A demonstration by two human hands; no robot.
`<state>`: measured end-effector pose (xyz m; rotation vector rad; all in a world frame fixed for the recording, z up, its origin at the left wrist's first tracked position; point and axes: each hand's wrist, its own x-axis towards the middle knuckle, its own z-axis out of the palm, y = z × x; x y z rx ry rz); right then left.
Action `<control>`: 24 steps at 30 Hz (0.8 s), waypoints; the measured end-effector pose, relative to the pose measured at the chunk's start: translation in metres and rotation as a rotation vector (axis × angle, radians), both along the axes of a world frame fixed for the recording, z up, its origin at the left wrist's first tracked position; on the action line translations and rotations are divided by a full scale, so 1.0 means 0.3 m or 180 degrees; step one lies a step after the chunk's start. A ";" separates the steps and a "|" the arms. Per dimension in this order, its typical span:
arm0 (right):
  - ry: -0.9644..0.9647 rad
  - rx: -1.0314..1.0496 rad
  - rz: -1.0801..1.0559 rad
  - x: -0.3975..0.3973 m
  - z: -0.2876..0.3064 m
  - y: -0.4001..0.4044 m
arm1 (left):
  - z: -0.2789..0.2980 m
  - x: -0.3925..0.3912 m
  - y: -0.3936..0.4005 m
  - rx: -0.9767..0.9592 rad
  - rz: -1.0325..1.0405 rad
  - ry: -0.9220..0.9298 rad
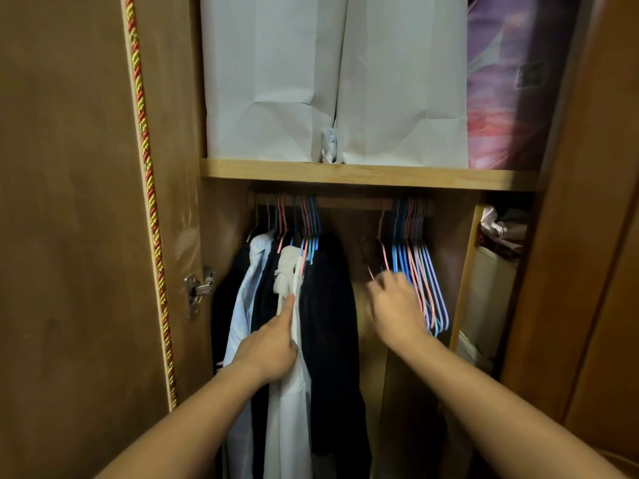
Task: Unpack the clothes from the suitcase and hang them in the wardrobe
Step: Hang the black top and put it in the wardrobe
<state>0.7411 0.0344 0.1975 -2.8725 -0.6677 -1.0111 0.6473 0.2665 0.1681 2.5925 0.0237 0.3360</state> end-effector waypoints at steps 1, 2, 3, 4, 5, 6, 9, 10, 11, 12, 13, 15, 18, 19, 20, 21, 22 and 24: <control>-0.0170 -0.0145 -0.0461 -0.003 0.014 -0.026 | 0.007 0.000 -0.009 0.0012 0.0064 0.0052; -0.0134 -0.0273 -0.0760 -0.009 0.035 -0.041 | 0.013 0.001 -0.017 0.0029 0.0117 0.0097; -0.0043 -0.0391 -0.0914 -0.012 0.053 -0.047 | 0.021 -0.002 -0.025 0.0048 0.0155 0.0150; 0.0026 -0.0483 -0.0980 -0.010 0.066 -0.049 | 0.025 -0.002 -0.032 0.0072 0.0172 0.0186; 0.0029 -0.0527 -0.0998 -0.006 0.077 -0.051 | 0.030 -0.005 -0.038 0.0091 0.0186 0.0217; 0.0001 -0.0531 -0.0974 0.000 0.084 -0.051 | 0.032 -0.004 -0.041 0.0087 0.0184 0.0207; -0.0057 -0.0326 -0.0789 0.012 0.097 -0.042 | 0.039 -0.003 -0.044 0.0090 0.0204 0.0115; -0.0034 -0.0261 -0.0755 0.015 0.106 -0.038 | 0.041 -0.005 -0.046 0.0110 0.0224 0.0047; -0.0009 -0.0199 -0.0735 0.020 0.114 -0.036 | 0.042 -0.010 -0.050 0.0113 0.0254 -0.0044; 0.0015 -0.0103 -0.0701 0.024 0.118 -0.033 | 0.043 -0.018 -0.055 0.0082 0.0276 -0.0162; 0.0059 0.0047 -0.0644 0.025 0.118 -0.029 | 0.046 -0.029 -0.060 0.0032 0.0289 -0.0293; 0.0171 0.0483 -0.0475 0.013 0.103 -0.020 | 0.048 -0.051 -0.067 -0.0046 0.0267 -0.0570; 0.0161 0.1213 -0.0058 -0.051 0.042 -0.015 | 0.027 -0.079 -0.092 -0.0200 0.0117 -0.0871; 0.0183 0.1475 0.0077 -0.088 0.013 -0.019 | 0.009 -0.088 -0.110 -0.0275 0.0040 -0.0948; 0.0233 0.1708 0.0156 -0.128 -0.028 -0.028 | -0.017 -0.095 -0.132 -0.0357 -0.0041 -0.1037; 0.0249 0.1899 0.0175 -0.179 -0.079 -0.043 | -0.049 -0.102 -0.157 -0.0450 -0.0122 -0.1119; 0.0177 0.2020 0.0134 -0.236 -0.149 -0.064 | -0.087 -0.110 -0.186 -0.0563 -0.0195 -0.1175; 0.0043 0.2196 0.0033 -0.386 -0.333 -0.129 | -0.193 -0.135 -0.254 -0.0810 -0.0357 -0.1169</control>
